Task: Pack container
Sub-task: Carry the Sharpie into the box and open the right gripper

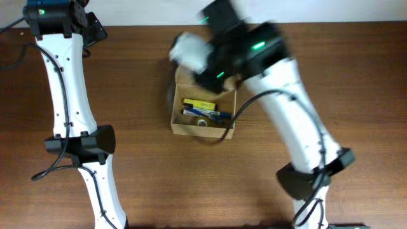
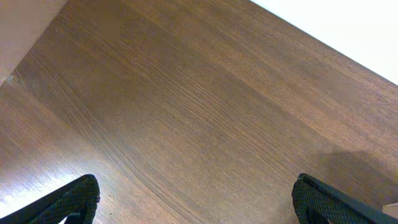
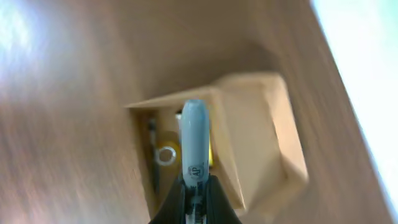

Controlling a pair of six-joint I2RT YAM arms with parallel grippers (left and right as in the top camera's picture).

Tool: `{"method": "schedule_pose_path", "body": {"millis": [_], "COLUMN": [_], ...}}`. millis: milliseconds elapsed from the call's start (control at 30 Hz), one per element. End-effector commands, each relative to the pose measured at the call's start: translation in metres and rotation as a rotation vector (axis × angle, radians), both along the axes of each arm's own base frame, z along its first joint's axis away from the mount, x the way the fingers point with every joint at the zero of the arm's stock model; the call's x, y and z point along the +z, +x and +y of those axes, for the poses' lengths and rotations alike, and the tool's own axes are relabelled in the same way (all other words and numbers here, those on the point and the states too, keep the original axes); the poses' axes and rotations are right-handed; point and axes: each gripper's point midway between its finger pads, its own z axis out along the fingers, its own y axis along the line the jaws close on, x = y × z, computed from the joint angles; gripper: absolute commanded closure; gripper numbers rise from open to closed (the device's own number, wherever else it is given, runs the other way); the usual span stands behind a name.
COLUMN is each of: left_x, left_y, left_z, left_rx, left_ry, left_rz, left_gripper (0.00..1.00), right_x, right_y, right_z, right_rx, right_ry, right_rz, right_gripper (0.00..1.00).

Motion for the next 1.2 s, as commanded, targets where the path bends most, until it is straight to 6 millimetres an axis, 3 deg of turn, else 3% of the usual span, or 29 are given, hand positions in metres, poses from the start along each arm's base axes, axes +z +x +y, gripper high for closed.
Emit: {"method": "schedule_pose_path", "body": {"millis": [0, 133, 300, 700, 900, 1100, 1133, 1167], "left_x": [0.015, 0.015, 0.015, 0.015, 0.015, 0.015, 0.015, 0.015], "left_y": [-0.007, -0.007, -0.007, -0.007, -0.007, -0.007, -0.007, -0.007], "left_z": [0.003, 0.003, 0.003, 0.003, 0.003, 0.003, 0.003, 0.003], "left_rx": [0.000, 0.000, 0.000, 0.000, 0.000, 0.000, 0.000, 0.000], "left_ry": [0.015, 0.015, 0.015, 0.015, 0.015, 0.015, 0.015, 0.015], "left_rz": [-0.026, -0.026, -0.026, -0.026, -0.026, -0.026, -0.026, -0.026], "left_gripper": [0.00, 0.00, 0.00, 0.00, 0.00, 0.00, 0.00, 0.00], "right_x": [-0.051, -0.106, -0.162, -0.202, -0.221, -0.245, -0.246, -0.247], "right_y": [-0.003, -0.006, 0.003, 0.011, 0.007, -0.005, -0.005, -0.005], "right_z": [0.014, 0.022, 0.013, 0.009, 0.011, 0.001, -0.001, -0.003], "right_rx": [0.193, 0.229, 0.213, 0.181, 0.163, 0.156, 0.154, 0.152], "right_ry": [-0.230, -0.310, -0.363, -0.185, -0.187, -0.233, -0.240, -0.250], "right_rz": [-0.048, 0.058, 0.182, 0.388, 0.415, 0.470, 0.472, 0.469], "right_gripper": [0.96, 0.96, 0.96, 0.96, 0.96, 0.96, 0.96, 0.88]}}
